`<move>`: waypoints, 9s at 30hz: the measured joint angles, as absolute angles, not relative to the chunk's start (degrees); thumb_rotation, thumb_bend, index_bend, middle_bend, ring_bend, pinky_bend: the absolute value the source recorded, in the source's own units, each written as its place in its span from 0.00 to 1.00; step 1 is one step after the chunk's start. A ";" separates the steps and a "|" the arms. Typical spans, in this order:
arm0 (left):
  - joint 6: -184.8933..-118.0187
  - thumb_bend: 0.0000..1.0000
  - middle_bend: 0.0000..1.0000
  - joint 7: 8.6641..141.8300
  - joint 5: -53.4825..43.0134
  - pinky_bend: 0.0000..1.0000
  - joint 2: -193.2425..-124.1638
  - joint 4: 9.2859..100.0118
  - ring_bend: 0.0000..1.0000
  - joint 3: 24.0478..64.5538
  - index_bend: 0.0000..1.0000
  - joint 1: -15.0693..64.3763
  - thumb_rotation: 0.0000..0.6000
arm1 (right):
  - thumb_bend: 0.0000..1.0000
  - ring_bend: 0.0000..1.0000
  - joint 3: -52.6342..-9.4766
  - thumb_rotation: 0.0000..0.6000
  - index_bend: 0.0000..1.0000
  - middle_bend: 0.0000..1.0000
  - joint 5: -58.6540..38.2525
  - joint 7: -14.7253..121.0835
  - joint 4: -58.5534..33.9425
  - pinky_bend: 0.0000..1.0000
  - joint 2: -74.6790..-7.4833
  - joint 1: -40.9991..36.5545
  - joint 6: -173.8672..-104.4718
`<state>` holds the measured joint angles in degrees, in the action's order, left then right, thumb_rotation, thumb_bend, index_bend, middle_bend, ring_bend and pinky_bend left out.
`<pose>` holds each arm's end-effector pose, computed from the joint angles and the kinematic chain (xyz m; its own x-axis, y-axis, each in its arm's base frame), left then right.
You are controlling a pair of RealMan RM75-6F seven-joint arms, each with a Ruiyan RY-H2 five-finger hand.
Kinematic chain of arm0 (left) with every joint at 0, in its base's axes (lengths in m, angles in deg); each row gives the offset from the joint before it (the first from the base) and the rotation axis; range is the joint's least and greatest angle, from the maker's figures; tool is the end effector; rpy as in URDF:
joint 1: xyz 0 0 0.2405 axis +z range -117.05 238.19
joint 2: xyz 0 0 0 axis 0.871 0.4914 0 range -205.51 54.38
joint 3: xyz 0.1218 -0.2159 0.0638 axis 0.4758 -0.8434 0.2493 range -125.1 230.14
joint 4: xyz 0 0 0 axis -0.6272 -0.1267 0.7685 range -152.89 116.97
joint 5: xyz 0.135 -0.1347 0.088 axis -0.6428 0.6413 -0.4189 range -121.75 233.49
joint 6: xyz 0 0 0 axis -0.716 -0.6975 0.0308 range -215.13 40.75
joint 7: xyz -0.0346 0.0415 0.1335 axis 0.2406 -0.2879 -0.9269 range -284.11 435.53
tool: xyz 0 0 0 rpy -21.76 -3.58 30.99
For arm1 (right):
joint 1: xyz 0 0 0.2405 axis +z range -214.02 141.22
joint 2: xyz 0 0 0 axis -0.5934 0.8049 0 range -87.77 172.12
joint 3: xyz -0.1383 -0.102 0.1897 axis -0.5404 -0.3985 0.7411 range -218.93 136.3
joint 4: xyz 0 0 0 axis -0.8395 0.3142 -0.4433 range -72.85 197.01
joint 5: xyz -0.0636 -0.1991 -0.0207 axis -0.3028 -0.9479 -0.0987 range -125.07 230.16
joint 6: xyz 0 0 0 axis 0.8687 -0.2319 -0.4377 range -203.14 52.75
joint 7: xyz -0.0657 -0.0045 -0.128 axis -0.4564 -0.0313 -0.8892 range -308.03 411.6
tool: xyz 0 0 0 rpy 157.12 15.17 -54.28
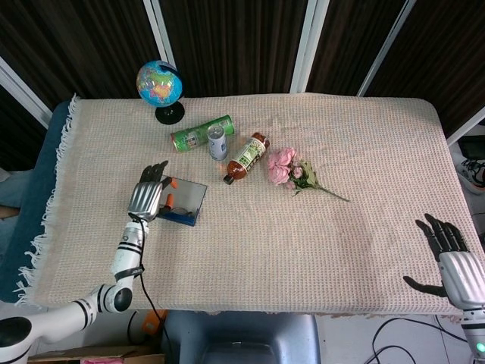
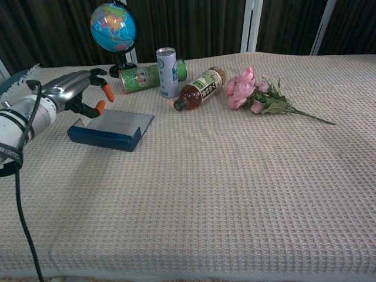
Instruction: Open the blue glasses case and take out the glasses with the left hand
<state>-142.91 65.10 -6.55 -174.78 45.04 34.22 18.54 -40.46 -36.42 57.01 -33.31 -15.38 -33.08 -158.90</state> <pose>-0.1817 0.3977 -0.0165 0.3066 0.1361 0.9421 0.9458 -0.1547 -0.2854 -0.3109 -0.1647 0.1797 0.3730 -0.0715 0.9251 -0.9278 -0.0286 0.3719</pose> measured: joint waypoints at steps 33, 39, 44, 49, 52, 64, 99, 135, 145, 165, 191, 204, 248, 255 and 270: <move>-142.10 0.65 0.00 66.15 -8.49 0.00 -168.51 47.74 0.00 42.74 0.43 25.46 1.00 | 0.06 0.00 -40.80 1.00 0.00 0.00 -37.15 54.63 -33.44 0.00 -16.25 -32.96 -158.90; -144.05 0.68 0.00 65.84 -11.26 0.00 -166.26 52.02 0.00 45.14 0.45 27.26 1.00 | 0.06 0.00 -40.90 1.00 0.00 0.00 -37.42 54.93 -33.53 0.00 -16.14 -33.03 -159.10; -145.72 0.68 0.00 64.73 -14.14 0.00 -163.71 56.89 0.00 48.30 0.45 29.23 1.00 | 0.06 0.00 -41.04 1.00 0.00 0.00 -37.91 55.43 -33.61 0.00 -16.00 -33.20 -159.58; -148.18 0.68 0.00 63.75 -18.57 0.00 -161.53 61.74 0.00 52.02 0.45 31.52 1.00 | 0.06 0.00 -41.27 1.00 0.00 0.00 -38.53 55.99 -33.62 0.00 -15.81 -33.45 -160.11; -149.21 0.68 0.00 63.65 -20.97 0.00 -160.65 64.30 0.00 53.73 0.44 32.51 1.00 | 0.06 0.00 -41.43 1.00 0.00 0.00 -38.92 56.44 -33.63 0.00 -15.66 -33.61 -160.46; -150.15 0.66 0.00 61.85 -26.32 0.00 -161.33 69.05 0.00 56.65 0.28 33.80 1.00 | 0.06 0.00 -41.74 1.00 0.00 0.00 -39.89 59.08 -33.43 0.00 -14.82 -34.34 -162.07; -146.27 0.63 0.00 51.20 -23.58 0.00 -176.14 60.85 0.00 49.02 0.21 28.39 1.00 | 0.06 0.00 -41.50 1.00 0.00 0.00 -40.75 65.63 -31.47 0.00 -13.04 -36.24 -166.04; -149.13 0.42 0.00 51.11 -10.61 0.00 -178.93 59.70 0.00 38.37 0.30 25.13 1.00 | 0.06 0.00 -41.52 1.00 0.00 0.00 -40.09 65.57 -31.86 0.00 -12.53 -34.64 -162.04; -148.64 0.45 0.00 39.49 1.28 0.00 -179.10 62.60 0.00 35.87 0.34 23.07 1.00 | 0.06 0.00 -41.32 1.00 0.00 0.00 -39.38 67.25 -31.70 0.00 -12.05 -34.00 -161.01; -150.71 0.46 0.00 34.71 7.81 0.00 -178.57 64.22 0.00 36.46 0.36 19.89 1.00 | 0.06 0.00 -41.43 1.00 0.00 0.00 -39.55 67.58 -31.65 0.00 -11.94 -34.11 -161.45; -150.99 0.46 0.00 36.44 8.73 0.00 -179.15 62.22 0.00 37.99 0.43 18.27 1.00 | 0.06 0.00 -41.48 1.00 0.00 0.00 -39.77 68.04 -31.48 0.00 -11.88 -34.37 -162.18; -151.15 0.45 0.00 40.54 6.72 0.00 -179.17 62.29 0.00 37.94 0.47 18.35 1.00 | 0.06 0.00 -41.50 1.00 0.00 0.00 -39.80 67.96 -31.48 0.00 -11.87 -34.48 -162.39; -154.95 0.45 0.02 61.53 -6.19 0.00 -183.13 52.20 0.00 35.72 0.56 21.44 1.00 | 0.06 0.00 -41.34 1.00 0.00 0.00 -39.21 65.30 -32.14 0.00 -12.39 -34.41 -161.87; -156.97 0.46 0.02 64.69 -8.91 0.00 -184.93 48.95 0.00 35.17 0.56 21.55 1.00 | 0.06 0.00 -41.32 1.00 0.00 0.00 -39.17 65.27 -32.19 0.00 -12.41 -34.54 -162.07; -153.92 0.47 0.02 63.44 -7.66 0.00 -185.49 46.72 0.00 34.83 0.56 21.56 1.00 | 0.06 0.00 -41.22 1.00 0.00 0.00 -39.20 66.01 -32.03 0.00 -12.29 -34.75 -162.55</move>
<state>-153.92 63.44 -7.66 -185.49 46.72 34.83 21.56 -41.22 -39.20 66.01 -32.03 -12.29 -34.75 -162.55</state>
